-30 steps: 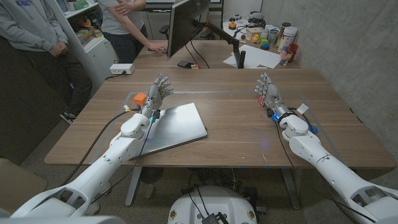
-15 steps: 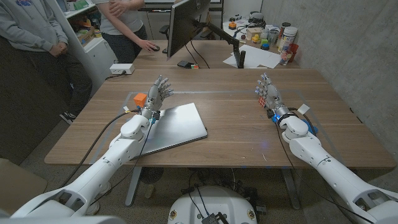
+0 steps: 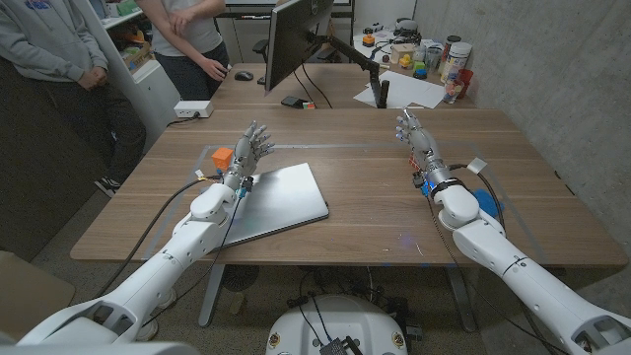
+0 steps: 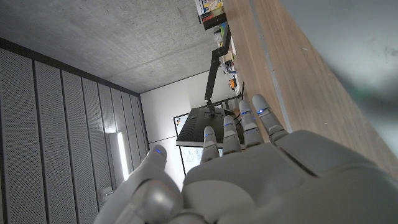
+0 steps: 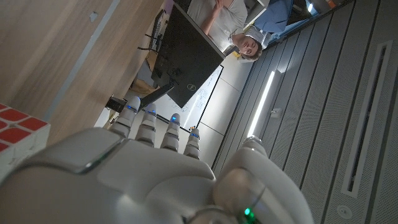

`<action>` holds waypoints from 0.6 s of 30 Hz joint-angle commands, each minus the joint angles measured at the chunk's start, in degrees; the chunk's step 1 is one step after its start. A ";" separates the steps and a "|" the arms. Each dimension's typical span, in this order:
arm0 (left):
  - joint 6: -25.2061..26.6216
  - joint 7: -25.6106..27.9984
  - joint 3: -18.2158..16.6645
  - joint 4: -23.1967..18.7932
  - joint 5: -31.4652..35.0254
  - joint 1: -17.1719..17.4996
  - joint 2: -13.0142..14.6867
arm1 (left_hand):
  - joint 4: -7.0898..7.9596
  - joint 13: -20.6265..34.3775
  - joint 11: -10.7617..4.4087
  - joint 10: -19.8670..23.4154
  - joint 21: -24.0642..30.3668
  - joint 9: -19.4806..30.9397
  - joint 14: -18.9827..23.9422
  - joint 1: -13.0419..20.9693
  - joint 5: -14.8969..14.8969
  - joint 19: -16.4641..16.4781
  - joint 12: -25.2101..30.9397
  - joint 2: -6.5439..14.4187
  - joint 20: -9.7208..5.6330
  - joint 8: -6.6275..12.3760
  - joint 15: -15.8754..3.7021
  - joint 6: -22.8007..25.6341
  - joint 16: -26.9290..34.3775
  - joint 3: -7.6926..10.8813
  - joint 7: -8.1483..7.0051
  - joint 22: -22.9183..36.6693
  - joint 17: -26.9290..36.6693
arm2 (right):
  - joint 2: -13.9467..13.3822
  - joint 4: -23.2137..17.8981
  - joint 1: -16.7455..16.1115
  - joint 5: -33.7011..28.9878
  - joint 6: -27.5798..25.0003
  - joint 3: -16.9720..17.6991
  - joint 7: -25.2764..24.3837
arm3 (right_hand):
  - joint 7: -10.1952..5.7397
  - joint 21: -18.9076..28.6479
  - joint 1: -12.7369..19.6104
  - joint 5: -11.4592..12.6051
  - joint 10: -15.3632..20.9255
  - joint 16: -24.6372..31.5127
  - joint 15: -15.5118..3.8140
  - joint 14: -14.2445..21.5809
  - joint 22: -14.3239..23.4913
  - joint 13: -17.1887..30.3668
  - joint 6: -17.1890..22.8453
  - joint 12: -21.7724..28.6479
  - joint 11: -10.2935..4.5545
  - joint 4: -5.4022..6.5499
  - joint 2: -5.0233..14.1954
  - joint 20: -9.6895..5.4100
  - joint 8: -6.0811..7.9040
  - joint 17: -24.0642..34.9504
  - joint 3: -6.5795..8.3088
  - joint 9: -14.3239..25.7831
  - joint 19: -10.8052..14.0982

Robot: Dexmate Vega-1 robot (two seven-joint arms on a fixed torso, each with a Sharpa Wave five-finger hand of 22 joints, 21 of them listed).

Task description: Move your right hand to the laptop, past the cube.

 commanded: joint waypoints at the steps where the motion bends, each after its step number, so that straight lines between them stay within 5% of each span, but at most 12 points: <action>1: -0.58 -0.47 -0.21 0.25 -0.33 0.31 0.06 | -0.12 0.31 0.53 0.19 0.23 0.15 -0.02 -0.03 0.36 -2.84 0.28 0.43 0.57 0.33 0.32 -0.05 0.12 0.40 -0.48 0.20 0.26 | 0.44 -8.35 -2.48 -20.02 -5.18 -4.61 -10.60 | -0.17 0.76 1.09 -0.06 1.16 0.36 0.08 0.59 0.26 0.09 0.90 0.47 0.26 -0.80 0.34 0.17 0.30 0.07 0.33 0.06 1.20; 10: -1.08 0.38 -0.49 -1.11 0.48 1.37 0.96 | -0.13 0.31 0.44 0.08 0.18 0.14 -0.03 -0.16 0.34 -2.86 0.22 0.13 0.58 0.34 0.45 0.06 0.08 0.23 -0.68 0.21 0.27 | 3.05 -11.27 -1.52 -37.45 -17.60 -11.39 -17.34 | -0.97 0.12 2.07 -0.10 1.05 -0.42 0.04 -0.68 -0.26 0.05 1.87 0.14 -0.40 -1.73 0.79 0.26 0.27 0.04 1.03 0.03 0.67; 18: -4.18 2.34 -2.23 -4.88 1.55 4.68 2.51 | -0.09 0.31 0.61 0.07 0.14 0.14 -0.08 -0.37 0.32 -2.88 0.21 -0.17 0.58 0.38 0.52 0.25 0.03 0.02 -0.74 0.21 0.29 | 4.47 -13.14 0.66 -43.78 -24.34 -15.96 -16.37 | -1.38 -0.75 2.45 -0.06 0.43 -0.67 0.03 -1.05 -0.67 0.04 1.95 -0.25 -0.87 -2.18 1.03 0.29 0.07 0.06 1.39 0.04 -0.67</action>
